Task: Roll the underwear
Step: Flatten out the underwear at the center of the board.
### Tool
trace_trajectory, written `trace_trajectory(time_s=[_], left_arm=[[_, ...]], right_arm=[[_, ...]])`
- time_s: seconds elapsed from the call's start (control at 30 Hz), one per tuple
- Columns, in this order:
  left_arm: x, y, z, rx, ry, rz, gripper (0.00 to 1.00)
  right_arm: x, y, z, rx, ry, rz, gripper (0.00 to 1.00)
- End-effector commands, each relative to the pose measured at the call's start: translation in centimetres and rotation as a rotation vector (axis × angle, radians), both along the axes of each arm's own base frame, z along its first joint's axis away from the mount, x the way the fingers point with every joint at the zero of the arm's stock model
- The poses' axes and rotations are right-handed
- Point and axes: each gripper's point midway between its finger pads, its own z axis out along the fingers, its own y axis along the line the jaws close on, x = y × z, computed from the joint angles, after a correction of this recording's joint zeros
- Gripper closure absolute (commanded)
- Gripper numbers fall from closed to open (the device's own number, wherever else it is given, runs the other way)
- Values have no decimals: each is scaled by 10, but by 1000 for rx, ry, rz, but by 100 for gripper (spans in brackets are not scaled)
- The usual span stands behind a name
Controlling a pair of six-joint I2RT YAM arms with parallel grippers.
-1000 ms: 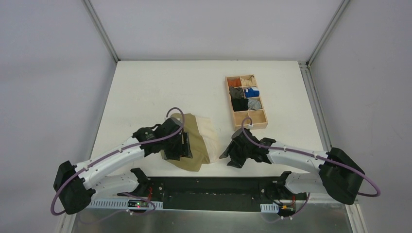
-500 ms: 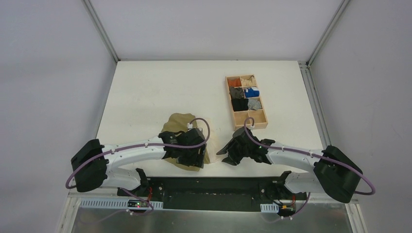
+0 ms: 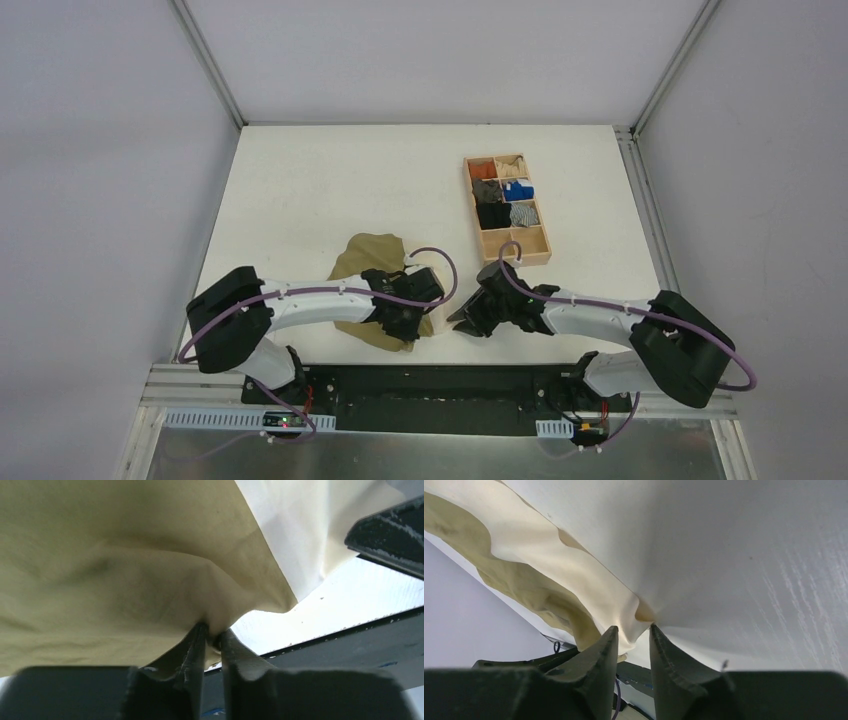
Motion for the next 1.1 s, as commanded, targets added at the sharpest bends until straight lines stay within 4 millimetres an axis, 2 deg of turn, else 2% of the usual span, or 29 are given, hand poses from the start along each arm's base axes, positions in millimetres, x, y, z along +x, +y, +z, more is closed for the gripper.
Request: trace_trajectory(time_s=[0.0,0.03,0.1,0.13,0.3,0.43,0.53,0.6,0.67,0.8,0.9,0.97,1.07], left_arm=[[8,-5,4,14,-45,-15,93],[10,-3,5,21,-54,-13,100],[15,5,12,43,-86,-7,100],[17,9,19,52,-104,-6,100],[41,30,67,0,-204,31,100],[73,49,115,-102,-286,82,100],[100,59,165,-152,-394,102,100],[113,63,189,-156,-452,105,100],[118,65,206,-156,-487,101,100],[116,68,213,-171,-491,114,100],[108,75,209,-189,-482,158,100],[102,86,207,-192,-491,201,100],[91,109,216,-201,-537,278,100]], right_arm=[[1,1,-3,-5,10,4,74],[2,2,-3,-8,7,9,79],[3,2,0,-16,-7,25,96],[5,3,3,-24,-18,35,100],[28,5,33,-65,-137,92,100],[72,4,86,-80,-279,112,100],[102,8,134,-59,-385,133,100],[111,15,160,-56,-442,177,100],[115,22,178,-49,-469,214,100],[109,28,196,-6,-500,247,100],[94,36,194,29,-490,292,100],[77,48,190,35,-484,349,100],[44,78,190,65,-470,447,100]])
